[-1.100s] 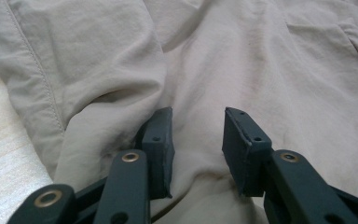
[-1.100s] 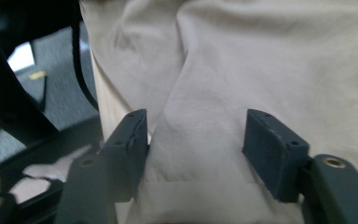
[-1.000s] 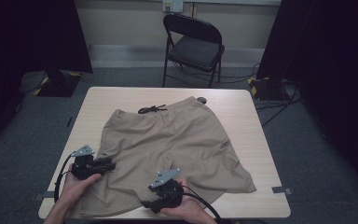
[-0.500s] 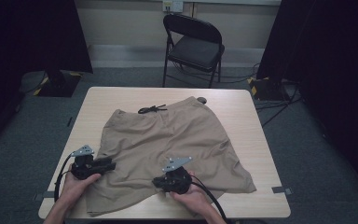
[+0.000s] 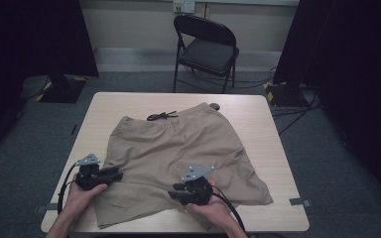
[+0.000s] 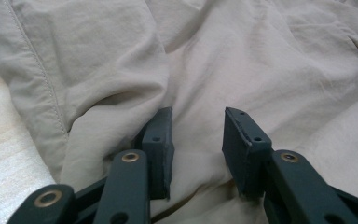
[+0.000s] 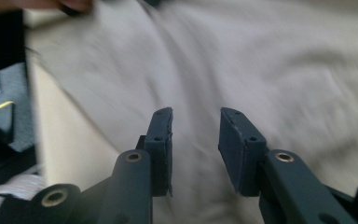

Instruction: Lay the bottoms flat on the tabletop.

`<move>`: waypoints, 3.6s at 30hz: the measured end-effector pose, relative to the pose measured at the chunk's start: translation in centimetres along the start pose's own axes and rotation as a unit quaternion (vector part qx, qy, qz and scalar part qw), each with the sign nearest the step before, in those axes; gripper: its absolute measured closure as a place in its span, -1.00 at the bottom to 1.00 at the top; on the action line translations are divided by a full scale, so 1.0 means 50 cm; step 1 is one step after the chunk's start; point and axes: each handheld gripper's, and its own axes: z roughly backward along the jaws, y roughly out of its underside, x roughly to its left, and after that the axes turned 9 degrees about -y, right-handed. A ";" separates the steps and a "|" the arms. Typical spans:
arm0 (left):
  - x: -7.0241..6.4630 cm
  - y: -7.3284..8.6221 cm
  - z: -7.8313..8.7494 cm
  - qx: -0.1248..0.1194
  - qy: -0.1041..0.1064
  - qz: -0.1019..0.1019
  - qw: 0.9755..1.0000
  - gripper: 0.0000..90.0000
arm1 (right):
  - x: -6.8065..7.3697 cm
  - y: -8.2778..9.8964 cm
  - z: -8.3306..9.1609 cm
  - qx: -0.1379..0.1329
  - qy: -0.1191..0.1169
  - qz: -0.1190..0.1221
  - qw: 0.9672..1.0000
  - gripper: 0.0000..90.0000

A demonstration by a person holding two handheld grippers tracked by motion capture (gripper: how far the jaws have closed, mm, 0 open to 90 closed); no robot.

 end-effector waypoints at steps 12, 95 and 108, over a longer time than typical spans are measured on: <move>0.008 0.000 0.002 -0.002 -0.005 0.005 1.000 0.40 | 0.035 0.006 -0.080 0.069 -0.023 0.035 0.997 0.86; -0.013 -0.004 -0.005 -0.003 -0.020 -0.017 1.000 0.23 | 0.086 0.150 0.098 0.062 -0.027 -0.020 0.997 0.55; -0.012 -0.004 -0.005 -0.004 -0.019 -0.018 1.000 0.23 | -0.080 0.167 0.314 -0.036 0.200 -0.109 0.973 0.00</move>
